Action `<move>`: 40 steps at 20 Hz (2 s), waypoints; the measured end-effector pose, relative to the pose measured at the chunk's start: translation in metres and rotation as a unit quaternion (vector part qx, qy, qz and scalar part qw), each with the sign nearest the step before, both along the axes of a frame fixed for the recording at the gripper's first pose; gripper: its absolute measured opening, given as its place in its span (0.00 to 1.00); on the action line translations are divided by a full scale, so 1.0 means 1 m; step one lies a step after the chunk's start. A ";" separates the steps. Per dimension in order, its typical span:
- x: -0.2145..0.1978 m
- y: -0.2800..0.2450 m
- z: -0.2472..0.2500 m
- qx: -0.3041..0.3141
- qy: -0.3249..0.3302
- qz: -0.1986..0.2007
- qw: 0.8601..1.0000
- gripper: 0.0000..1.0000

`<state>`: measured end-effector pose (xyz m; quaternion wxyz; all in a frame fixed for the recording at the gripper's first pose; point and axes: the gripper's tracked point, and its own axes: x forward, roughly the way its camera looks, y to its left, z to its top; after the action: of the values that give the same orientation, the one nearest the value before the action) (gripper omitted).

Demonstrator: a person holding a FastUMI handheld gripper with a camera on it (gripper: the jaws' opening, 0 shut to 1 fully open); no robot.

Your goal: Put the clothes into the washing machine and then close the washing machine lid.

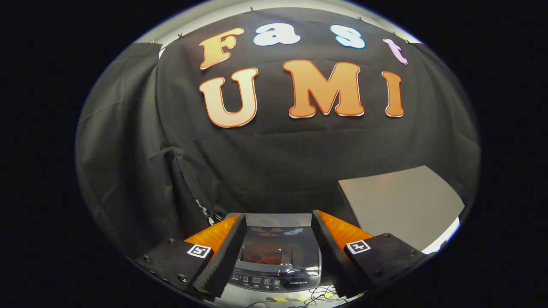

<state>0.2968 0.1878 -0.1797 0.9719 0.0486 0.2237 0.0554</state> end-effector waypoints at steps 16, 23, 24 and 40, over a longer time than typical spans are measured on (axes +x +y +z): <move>-0.133 -0.173 0.184 -0.012 -0.158 -0.025 0.987 0.98; -0.170 -0.212 0.219 -0.022 -0.197 -0.035 0.979 0.98; -0.172 -0.215 0.221 -0.023 -0.202 -0.036 0.979 0.98; -0.171 -0.223 0.224 -0.030 -0.213 -0.048 0.975 0.98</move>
<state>0.1253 -0.0353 0.0444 0.9997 0.0175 0.0100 0.0108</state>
